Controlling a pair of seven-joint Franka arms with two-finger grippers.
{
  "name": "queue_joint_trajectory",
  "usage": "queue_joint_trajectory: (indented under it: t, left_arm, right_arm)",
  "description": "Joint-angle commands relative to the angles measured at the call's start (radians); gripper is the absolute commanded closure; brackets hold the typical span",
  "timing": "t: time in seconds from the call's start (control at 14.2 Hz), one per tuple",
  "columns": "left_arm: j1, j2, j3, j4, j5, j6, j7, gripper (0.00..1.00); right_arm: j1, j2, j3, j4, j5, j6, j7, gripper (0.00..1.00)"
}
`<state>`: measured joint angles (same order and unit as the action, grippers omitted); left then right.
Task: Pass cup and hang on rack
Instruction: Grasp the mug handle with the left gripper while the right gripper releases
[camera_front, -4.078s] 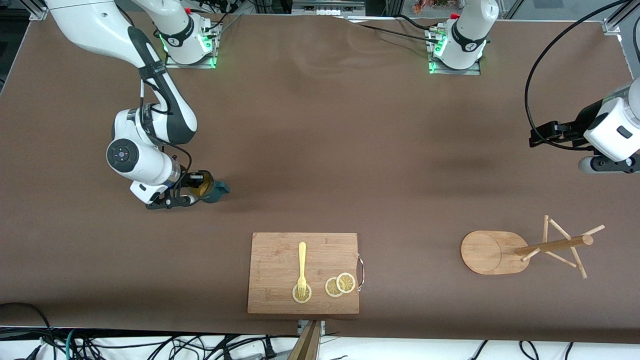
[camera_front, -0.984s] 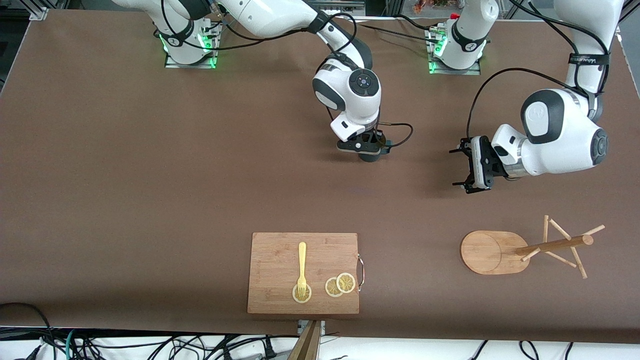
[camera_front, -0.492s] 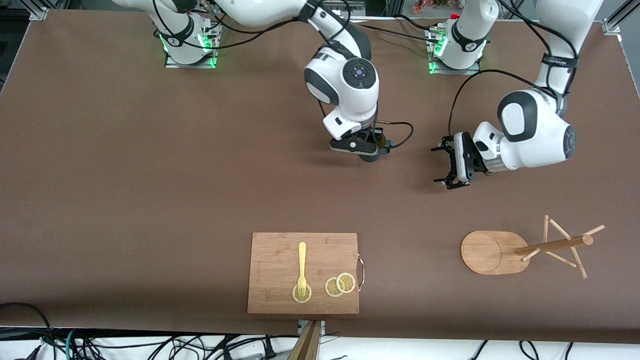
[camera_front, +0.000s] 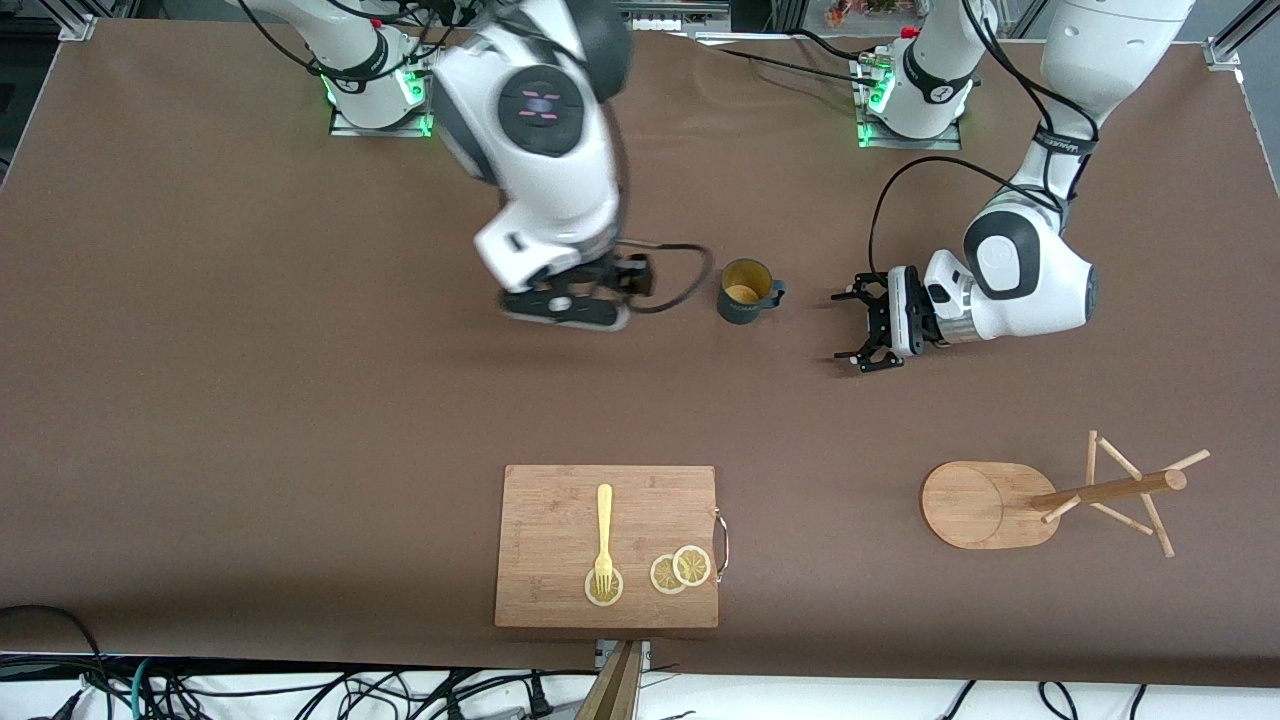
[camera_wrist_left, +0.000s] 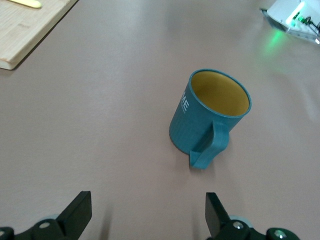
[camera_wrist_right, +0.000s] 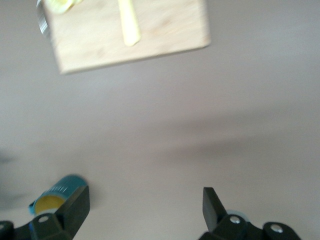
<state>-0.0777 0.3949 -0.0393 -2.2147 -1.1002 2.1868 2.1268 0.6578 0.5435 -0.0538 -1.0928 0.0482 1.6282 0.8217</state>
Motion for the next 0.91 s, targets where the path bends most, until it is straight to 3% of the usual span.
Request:
queue_joint_trajectory:
  t: [0.0,0.14,0.49,0.7,0.84]
  left_arm:
    - [-0.025,0.015,0.006,-0.051,-0.121,0.014,0.148,0.00]
    - [-0.039,0.033,0.004,-0.052,-0.127,0.014,0.185,0.00]
    - [-0.053,0.061,-0.004,-0.054,-0.162,0.014,0.228,0.00]
    - [-0.066,0.100,-0.008,-0.057,-0.269,0.013,0.347,0.00]
    - [-0.077,0.102,-0.023,-0.059,-0.297,0.013,0.392,0.00]
  right_arm:
    - [-0.101,-0.075,-0.008,-0.041,0.080,-0.050,-0.085,0.00]
    - [-0.147,-0.114,-0.033,-0.058,0.088,-0.079,-0.197,0.00]
    - [-0.152,-0.275,-0.243,-0.229,0.094,-0.082,-0.473,0.00]
    - [-0.152,-0.304,-0.363,-0.240,0.094,-0.143,-0.622,0.00]
    - [-0.152,-0.323,-0.392,-0.245,0.093,-0.180,-0.644,0.00]
